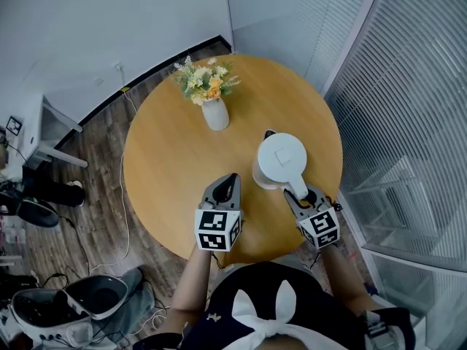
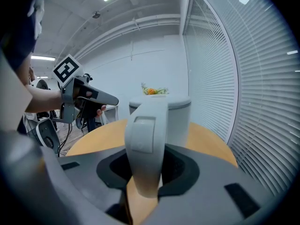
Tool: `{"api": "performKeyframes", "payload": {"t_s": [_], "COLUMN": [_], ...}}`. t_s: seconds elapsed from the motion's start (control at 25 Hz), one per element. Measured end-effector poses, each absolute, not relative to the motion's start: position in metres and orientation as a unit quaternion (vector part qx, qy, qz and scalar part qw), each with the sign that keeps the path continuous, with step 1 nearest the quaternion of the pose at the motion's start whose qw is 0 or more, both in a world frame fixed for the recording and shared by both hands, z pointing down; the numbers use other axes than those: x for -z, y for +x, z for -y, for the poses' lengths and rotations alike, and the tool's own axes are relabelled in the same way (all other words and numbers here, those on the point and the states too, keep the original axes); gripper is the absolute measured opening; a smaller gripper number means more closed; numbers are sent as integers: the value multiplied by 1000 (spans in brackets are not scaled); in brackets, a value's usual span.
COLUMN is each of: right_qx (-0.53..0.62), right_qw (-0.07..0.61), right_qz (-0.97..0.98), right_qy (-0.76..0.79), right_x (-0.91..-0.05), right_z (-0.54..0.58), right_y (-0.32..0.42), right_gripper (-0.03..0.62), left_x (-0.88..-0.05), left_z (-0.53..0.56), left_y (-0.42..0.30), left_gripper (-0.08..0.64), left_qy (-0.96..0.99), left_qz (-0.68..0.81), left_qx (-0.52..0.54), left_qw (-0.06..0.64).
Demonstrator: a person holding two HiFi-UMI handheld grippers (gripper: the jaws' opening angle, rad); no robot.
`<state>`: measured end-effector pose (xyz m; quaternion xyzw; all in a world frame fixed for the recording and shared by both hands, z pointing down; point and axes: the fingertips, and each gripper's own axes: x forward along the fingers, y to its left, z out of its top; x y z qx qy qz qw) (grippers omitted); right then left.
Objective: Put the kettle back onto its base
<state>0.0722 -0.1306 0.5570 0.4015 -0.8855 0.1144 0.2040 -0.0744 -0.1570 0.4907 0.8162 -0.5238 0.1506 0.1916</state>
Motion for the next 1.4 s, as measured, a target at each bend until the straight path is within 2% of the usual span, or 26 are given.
{"api": "performKeyframes", "payload": {"t_s": [0.36, 0.76, 1.0, 1.2, 1.4], "right_qx": [-76, -170, -98, -115, -113], "right_qw": [269, 238, 291, 268, 277], "right_qz": [907, 899, 915, 909, 896], "right_qy": [315, 326, 260, 299, 329], "right_x": [-569, -557, -572, -568, -566], "right_z": [126, 138, 127, 130, 131], "right_y": [91, 96, 108, 106, 105], "right_gripper": [127, 130, 129, 130, 130], "left_x": [-492, -491, -494, -496, -493], "left_z": [154, 152, 155, 154, 151], "left_y": [-73, -72, -75, -69, -63], "left_gripper": [20, 20, 20, 20, 20], "left_qy": [818, 817, 816, 819, 822], "left_qz": [521, 522, 523, 518, 513], "left_qx": [-154, -153, -151, -151, -152], "left_qw": [191, 190, 191, 197, 195]}}
